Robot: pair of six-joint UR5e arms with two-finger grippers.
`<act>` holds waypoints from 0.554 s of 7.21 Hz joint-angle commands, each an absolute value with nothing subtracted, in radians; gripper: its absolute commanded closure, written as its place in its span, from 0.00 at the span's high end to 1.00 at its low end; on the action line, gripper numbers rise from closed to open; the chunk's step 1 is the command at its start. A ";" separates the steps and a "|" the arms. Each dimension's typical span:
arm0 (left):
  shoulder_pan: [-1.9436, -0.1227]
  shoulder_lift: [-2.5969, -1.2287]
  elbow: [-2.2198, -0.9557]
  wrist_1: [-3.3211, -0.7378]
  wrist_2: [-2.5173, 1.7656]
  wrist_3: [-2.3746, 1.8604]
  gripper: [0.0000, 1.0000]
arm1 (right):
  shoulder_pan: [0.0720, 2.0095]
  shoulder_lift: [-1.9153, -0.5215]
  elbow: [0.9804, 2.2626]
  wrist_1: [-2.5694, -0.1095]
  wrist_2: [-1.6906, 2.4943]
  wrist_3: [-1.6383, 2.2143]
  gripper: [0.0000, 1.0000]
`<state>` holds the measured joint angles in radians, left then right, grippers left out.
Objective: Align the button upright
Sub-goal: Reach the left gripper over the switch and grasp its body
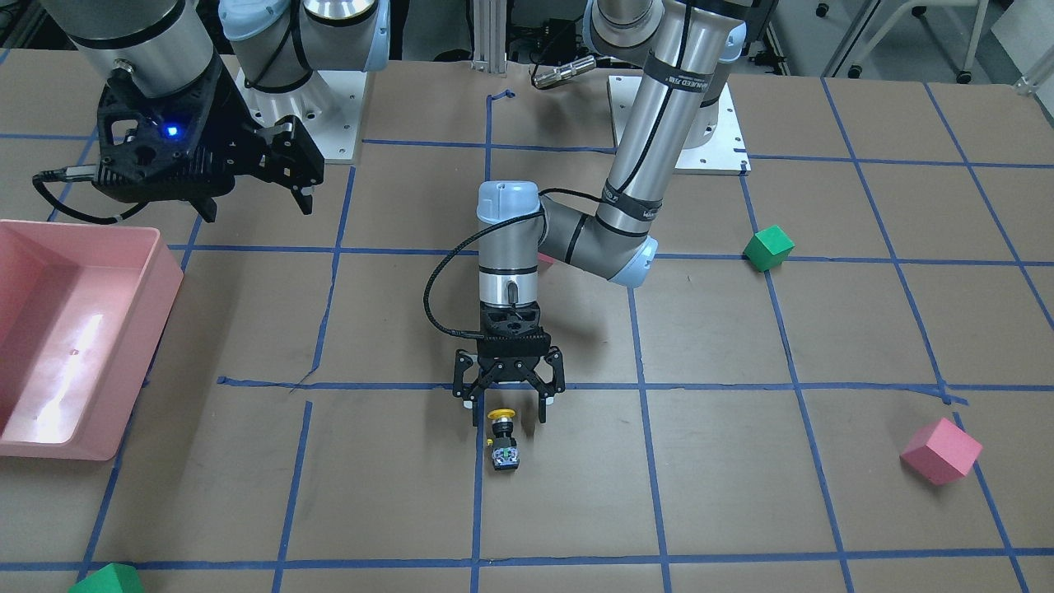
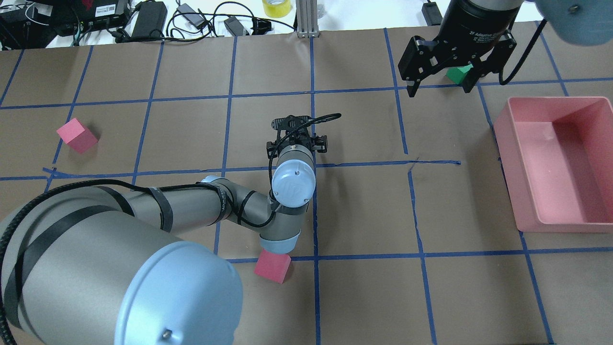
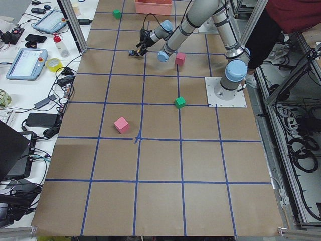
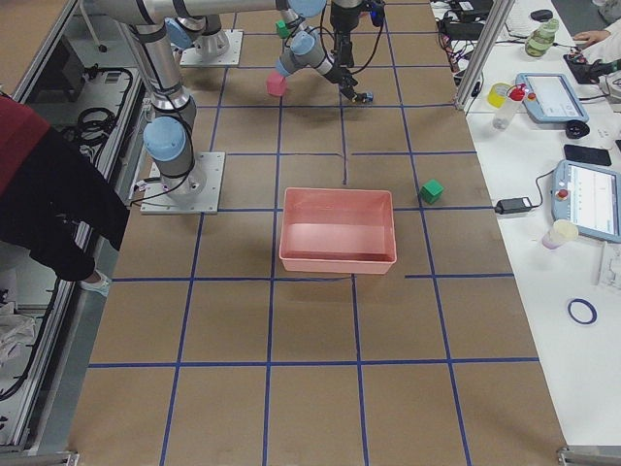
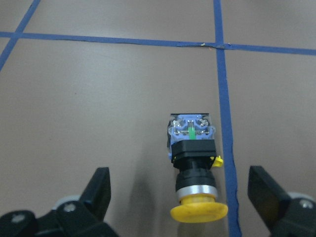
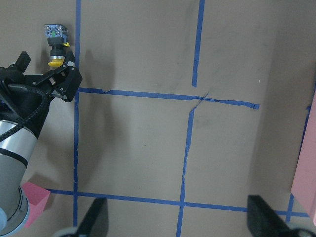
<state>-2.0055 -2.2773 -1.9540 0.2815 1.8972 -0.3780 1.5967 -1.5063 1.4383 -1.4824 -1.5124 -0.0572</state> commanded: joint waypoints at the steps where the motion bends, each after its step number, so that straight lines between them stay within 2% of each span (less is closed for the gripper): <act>1: -2.013 -2.292 -1.951 0.291 1.896 -0.370 0.81 | 1.598 -1.506 1.445 -1.483 -1.511 -0.057 1.00; 4: -2.020 -2.301 -1.953 0.291 1.896 -0.368 0.79 | 1.597 -1.505 1.459 -1.486 -1.511 -0.057 1.00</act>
<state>-2.0188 -2.2973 -1.9520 0.2914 1.8960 -0.3686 1.5976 -1.5055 1.4546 -1.4869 -1.5110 -0.0574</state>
